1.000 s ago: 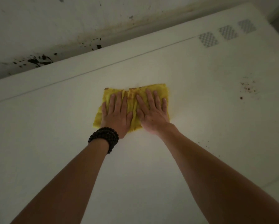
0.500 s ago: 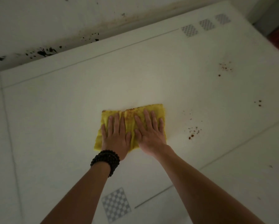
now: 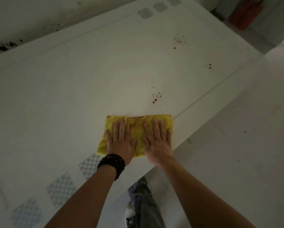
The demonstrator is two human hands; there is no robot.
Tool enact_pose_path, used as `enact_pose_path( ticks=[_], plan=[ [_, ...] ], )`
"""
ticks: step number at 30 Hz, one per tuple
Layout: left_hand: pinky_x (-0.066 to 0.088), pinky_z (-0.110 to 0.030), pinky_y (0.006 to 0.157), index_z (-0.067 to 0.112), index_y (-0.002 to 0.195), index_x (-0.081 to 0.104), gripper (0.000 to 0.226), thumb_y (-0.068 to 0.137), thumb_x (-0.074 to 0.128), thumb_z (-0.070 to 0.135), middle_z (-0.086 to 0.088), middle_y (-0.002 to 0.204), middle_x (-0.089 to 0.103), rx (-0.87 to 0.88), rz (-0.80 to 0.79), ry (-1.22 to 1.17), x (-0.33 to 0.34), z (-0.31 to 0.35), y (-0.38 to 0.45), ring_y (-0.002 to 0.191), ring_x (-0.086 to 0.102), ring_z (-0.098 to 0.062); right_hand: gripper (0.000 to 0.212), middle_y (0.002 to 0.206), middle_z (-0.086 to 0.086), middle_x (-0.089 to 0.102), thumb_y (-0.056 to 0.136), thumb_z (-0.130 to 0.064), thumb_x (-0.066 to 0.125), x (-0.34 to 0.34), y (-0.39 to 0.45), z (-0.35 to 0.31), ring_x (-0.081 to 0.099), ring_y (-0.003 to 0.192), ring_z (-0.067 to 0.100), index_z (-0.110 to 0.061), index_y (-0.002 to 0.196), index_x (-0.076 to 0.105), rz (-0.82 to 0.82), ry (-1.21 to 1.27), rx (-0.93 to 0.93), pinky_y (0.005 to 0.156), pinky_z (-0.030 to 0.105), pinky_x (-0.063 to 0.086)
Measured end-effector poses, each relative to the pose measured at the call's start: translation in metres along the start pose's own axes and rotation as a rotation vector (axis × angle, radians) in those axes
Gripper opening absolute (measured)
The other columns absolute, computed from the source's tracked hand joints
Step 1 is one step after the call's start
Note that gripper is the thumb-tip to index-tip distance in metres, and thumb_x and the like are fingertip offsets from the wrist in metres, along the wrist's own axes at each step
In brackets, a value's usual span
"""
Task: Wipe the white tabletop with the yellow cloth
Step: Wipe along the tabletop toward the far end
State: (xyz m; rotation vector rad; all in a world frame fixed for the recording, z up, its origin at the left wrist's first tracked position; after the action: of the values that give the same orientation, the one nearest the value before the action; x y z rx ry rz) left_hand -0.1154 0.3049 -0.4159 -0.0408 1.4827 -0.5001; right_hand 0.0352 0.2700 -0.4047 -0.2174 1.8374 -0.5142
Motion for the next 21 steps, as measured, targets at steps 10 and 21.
enact_pose_path(
  ticks=[10, 21],
  plan=[
    [-0.008, -0.054, 0.116, 0.019, 0.151, -0.011, 0.073, 0.090, -0.003, 0.058, -0.001, 0.159, -0.021, 0.145, -0.001, 0.024, -0.028, 0.022, 0.106, 0.146, -0.019, -0.025, 0.058, 0.163, -0.005, -0.032, 0.104, -0.054, 0.009, -0.043, 0.064, 0.043, -0.037, 0.146, 0.018, -0.042, 0.156, -0.014, 0.052, 0.056, 0.058, 0.117, 0.049, -0.024],
    [-0.010, -0.050, 0.114, 0.013, 0.153, -0.002, 0.070, 0.092, -0.003, 0.047, -0.004, 0.162, -0.003, 0.311, 0.101, 0.121, -0.079, 0.054, 0.279, 0.148, -0.007, -0.025, 0.058, 0.166, -0.004, -0.027, 0.105, -0.049, 0.011, -0.131, 0.224, 0.063, -0.031, 0.149, 0.021, -0.038, 0.158, -0.010, 0.000, -0.046, -0.100, 0.119, 0.052, -0.018]
  ],
)
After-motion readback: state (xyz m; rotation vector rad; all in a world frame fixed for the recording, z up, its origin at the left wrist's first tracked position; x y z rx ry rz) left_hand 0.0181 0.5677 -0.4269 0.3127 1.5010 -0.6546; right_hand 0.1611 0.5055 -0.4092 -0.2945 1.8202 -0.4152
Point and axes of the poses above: each hand's wrist, its own y-axis towards the middle knuckle, its own x-axis out of the palm, z = x × y, the point moved 2 cm from there along y, towards the middle knuckle
